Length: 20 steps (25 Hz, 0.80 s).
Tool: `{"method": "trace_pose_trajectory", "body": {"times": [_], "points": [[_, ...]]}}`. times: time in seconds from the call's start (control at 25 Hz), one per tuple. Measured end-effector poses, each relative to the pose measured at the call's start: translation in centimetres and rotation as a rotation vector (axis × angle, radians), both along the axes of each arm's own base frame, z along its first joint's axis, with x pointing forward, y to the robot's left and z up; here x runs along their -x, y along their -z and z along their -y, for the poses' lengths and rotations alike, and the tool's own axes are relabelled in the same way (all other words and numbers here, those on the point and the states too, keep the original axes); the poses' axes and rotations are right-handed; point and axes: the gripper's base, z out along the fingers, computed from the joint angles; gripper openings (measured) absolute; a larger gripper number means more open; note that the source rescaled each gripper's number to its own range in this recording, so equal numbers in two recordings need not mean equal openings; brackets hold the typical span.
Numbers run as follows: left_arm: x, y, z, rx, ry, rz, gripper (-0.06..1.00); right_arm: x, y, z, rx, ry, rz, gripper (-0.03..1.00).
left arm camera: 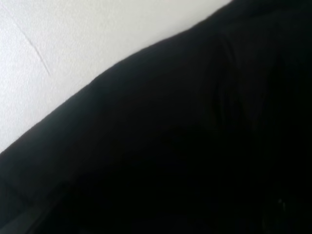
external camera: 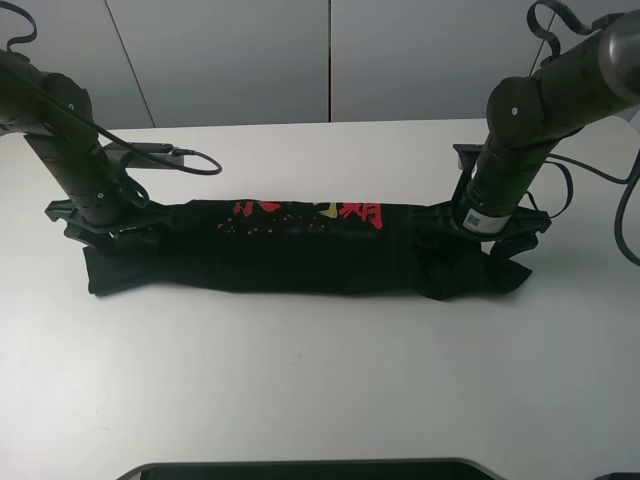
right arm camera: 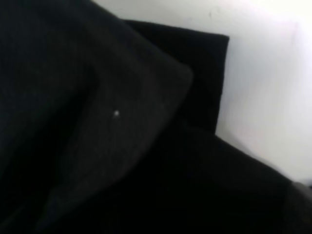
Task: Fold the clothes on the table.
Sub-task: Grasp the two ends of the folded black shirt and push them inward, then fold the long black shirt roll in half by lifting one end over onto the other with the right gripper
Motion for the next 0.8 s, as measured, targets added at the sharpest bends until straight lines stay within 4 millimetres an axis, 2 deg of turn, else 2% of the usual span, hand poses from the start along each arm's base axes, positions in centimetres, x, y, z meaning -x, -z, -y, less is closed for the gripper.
{"method": "trace_pose_trajectory", "body": {"times": [0.08,0.16,0.24,0.44,0.48,0.8], "points": [[0.00,0.00,0.00,0.000,0.000,0.000,0.97,0.01,0.07,0.00,0.001,0.000,-0.002,1.00],[0.00,0.00,0.00,0.000,0.000,0.000,0.97,-0.04,0.23,-0.01,0.002,0.000,-0.006,0.92],[0.00,0.00,0.00,0.000,0.000,0.000,0.97,-0.18,0.25,-0.06,0.002,-0.004,-0.005,0.75],[0.00,0.01,0.05,0.006,-0.007,-0.001,0.97,-0.22,0.50,-0.52,-0.030,-0.001,-0.006,0.16],[0.00,0.01,0.05,0.006,-0.007,-0.001,0.97,-0.24,0.47,-0.59,-0.031,-0.008,-0.005,0.08],[-0.03,-0.01,0.07,0.007,-0.011,0.000,0.97,-0.34,0.25,-0.67,-0.030,-0.059,-0.017,0.08]]}}
